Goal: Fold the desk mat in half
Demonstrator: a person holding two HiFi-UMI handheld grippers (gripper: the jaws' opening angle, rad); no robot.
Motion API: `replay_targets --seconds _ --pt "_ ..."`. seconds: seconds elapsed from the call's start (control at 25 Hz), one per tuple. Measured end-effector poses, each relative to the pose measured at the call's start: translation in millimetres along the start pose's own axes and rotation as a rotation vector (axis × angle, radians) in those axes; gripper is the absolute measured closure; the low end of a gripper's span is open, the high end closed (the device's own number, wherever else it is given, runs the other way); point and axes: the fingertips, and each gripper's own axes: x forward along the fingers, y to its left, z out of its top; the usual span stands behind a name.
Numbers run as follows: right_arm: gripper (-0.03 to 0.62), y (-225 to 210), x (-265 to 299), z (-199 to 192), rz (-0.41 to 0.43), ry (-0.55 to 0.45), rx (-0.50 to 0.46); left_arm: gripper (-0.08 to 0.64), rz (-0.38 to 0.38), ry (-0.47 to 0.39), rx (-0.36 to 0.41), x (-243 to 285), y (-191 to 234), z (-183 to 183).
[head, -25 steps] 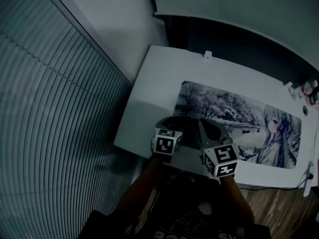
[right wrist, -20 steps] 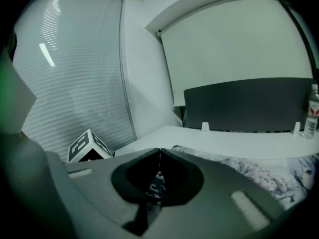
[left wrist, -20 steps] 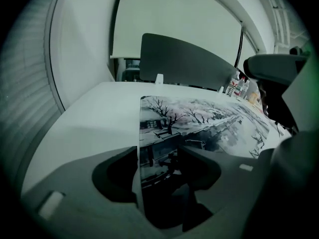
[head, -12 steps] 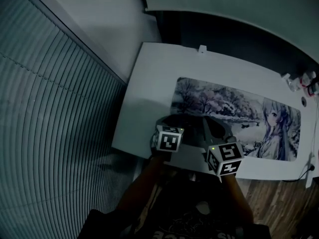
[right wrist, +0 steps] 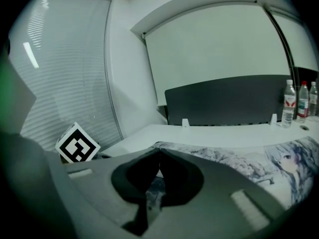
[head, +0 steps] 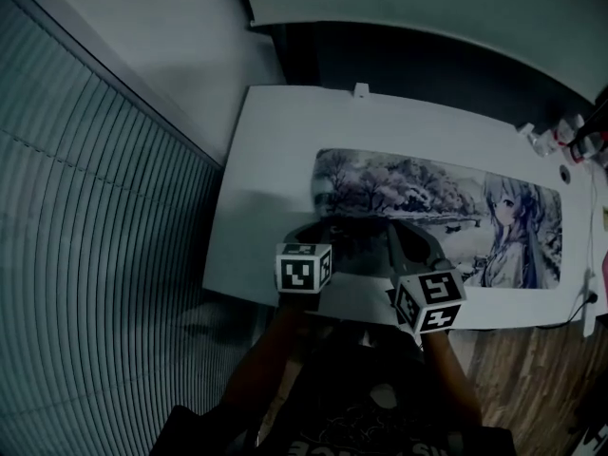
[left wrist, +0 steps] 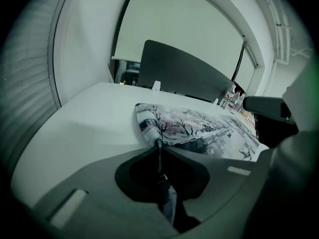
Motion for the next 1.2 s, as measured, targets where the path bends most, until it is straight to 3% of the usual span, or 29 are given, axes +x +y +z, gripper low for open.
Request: replay_targets --seconds 0.28,0.52,0.8,1.2 --pt "0.589 -19 -16 -4 -0.050 -0.012 0.018 0.535 -0.121 -0.073 -0.021 -13 -37 23" --pt "0.591 -43 -44 -6 -0.091 -0.032 0.040 0.535 -0.204 -0.117 0.008 -16 -91 42" --pt "0.589 -85 -90 -20 -0.107 -0.054 0.049 0.535 -0.232 -0.175 0.038 -15 -156 50" --pt "0.589 -165 -191 -51 -0.086 -0.088 0.052 0.535 -0.195 -0.253 0.034 -9 -272 43"
